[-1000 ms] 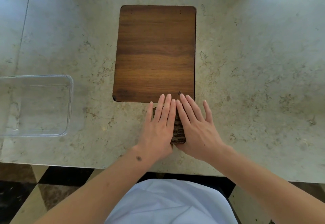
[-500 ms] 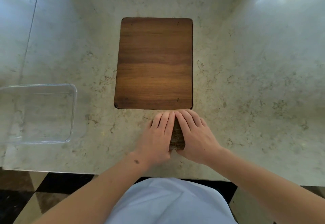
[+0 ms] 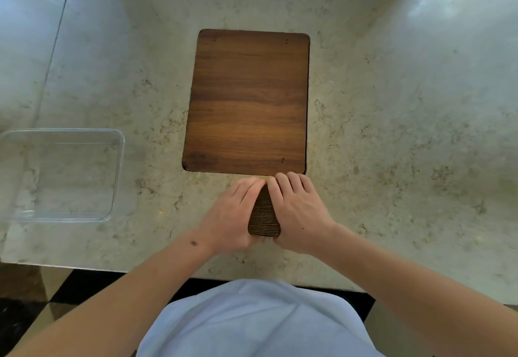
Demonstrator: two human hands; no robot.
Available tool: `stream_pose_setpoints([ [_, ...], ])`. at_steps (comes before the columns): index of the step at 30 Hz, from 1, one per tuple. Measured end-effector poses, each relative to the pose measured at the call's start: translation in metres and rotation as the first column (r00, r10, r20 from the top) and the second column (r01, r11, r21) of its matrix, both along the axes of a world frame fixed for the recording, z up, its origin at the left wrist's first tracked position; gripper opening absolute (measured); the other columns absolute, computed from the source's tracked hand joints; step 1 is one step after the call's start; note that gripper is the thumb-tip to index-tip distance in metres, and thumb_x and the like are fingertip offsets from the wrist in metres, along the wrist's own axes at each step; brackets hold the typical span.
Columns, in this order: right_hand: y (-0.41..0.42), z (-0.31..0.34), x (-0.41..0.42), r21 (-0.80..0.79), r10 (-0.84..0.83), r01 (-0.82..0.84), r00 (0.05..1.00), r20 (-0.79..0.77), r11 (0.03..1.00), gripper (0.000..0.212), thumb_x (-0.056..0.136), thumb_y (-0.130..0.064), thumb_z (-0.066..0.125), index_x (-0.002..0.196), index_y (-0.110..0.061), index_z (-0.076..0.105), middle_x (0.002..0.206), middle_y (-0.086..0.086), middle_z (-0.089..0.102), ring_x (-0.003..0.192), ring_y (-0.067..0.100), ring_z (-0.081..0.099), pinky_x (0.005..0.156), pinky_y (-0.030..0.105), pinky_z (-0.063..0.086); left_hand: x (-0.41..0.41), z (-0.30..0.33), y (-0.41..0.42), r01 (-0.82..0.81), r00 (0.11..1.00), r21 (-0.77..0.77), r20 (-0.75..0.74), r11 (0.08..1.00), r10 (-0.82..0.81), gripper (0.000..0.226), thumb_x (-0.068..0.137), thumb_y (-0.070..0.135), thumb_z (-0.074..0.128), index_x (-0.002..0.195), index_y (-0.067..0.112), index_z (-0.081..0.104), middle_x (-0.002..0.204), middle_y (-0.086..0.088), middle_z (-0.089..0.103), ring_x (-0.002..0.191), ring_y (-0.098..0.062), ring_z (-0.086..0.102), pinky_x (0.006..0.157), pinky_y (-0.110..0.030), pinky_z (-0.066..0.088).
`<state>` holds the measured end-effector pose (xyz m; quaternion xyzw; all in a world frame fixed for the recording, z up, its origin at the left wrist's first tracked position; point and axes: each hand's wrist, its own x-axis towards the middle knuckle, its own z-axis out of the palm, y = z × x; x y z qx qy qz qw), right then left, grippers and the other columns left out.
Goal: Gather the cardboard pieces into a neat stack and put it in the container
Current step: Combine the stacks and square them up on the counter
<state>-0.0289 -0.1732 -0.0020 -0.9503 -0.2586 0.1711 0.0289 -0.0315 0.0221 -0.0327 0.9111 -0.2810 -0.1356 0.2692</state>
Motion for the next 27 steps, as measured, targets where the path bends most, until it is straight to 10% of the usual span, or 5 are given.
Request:
stream_pose_setpoints([
  [9, 0.002, 0.006, 0.026, -0.09, 0.056, -0.057, 0.998, -0.021, 0.994, 0.083, 0.072, -0.047, 0.071, 0.139, -0.008, 0.04, 0.122, 0.011, 0.055, 0.102, 0.031, 0.051, 0.09, 0.043, 0.047, 0.01, 0.016, -0.011, -0.093, 0.994, 0.002, -0.052, 0.996, 0.093, 0.083, 0.073, 0.023, 0.086, 0.141, -0.006, 0.048, 0.136, -0.02, 0.057, 0.125, -0.036, 0.054, 0.109, -0.048, 0.045],
  [14, 0.003, 0.031, 0.035, 0.167, -0.053, 0.101, 0.962, -0.267, 0.981, 0.095, 0.06, -0.064, 0.073, 0.138, -0.021, 0.039, 0.122, -0.004, 0.055, 0.106, 0.021, 0.055, 0.089, 0.037, 0.05, 0.015, 0.057, 0.006, -0.184, 0.961, -0.172, -0.24, 0.968, 0.139, 0.1, 0.07, 0.027, 0.09, 0.153, 0.017, 0.036, 0.143, -0.002, 0.049, 0.129, -0.015, 0.049, 0.108, -0.032, 0.043],
  [20, 0.042, 0.08, 0.041, 0.255, 0.011, 0.843, 0.283, -0.959, 0.473, 0.09, 0.052, -0.047, 0.093, 0.13, -0.026, 0.052, 0.118, 0.003, 0.072, 0.097, 0.017, 0.075, 0.074, 0.031, 0.061, -0.002, 0.117, 0.07, -0.779, 0.552, -0.265, -0.72, 0.569, 0.421, 0.101, 0.062, 0.045, 0.091, 0.149, 0.036, 0.039, 0.14, -0.004, 0.06, 0.125, -0.015, 0.062, 0.107, -0.043, 0.051],
  [23, 0.084, 0.089, 0.034, 0.253, 0.137, 0.912, 0.219, -0.966, 0.323, 0.082, 0.064, -0.04, 0.089, 0.135, -0.016, 0.056, 0.124, 0.01, 0.072, 0.106, 0.026, 0.074, 0.085, 0.041, 0.062, -0.015, 0.128, 0.085, -0.901, 0.353, -0.255, -0.902, 0.351, 0.251, 0.097, 0.065, 0.043, 0.091, 0.148, 0.021, 0.047, 0.138, -0.013, 0.066, 0.123, -0.032, 0.066, 0.098, -0.051, 0.057],
  [27, 0.153, 0.093, 0.027, 0.244, 0.173, 0.945, 0.209, -0.963, 0.217, 0.076, 0.071, -0.039, 0.088, 0.135, -0.011, 0.058, 0.126, 0.015, 0.071, 0.115, 0.032, 0.07, 0.1, 0.051, 0.057, -0.014, 0.138, 0.134, -0.917, 0.326, -0.253, -0.92, 0.307, 0.216, 0.102, 0.06, 0.049, 0.097, 0.145, 0.018, 0.05, 0.135, -0.008, 0.07, 0.123, -0.029, 0.067, 0.095, -0.042, 0.059],
])
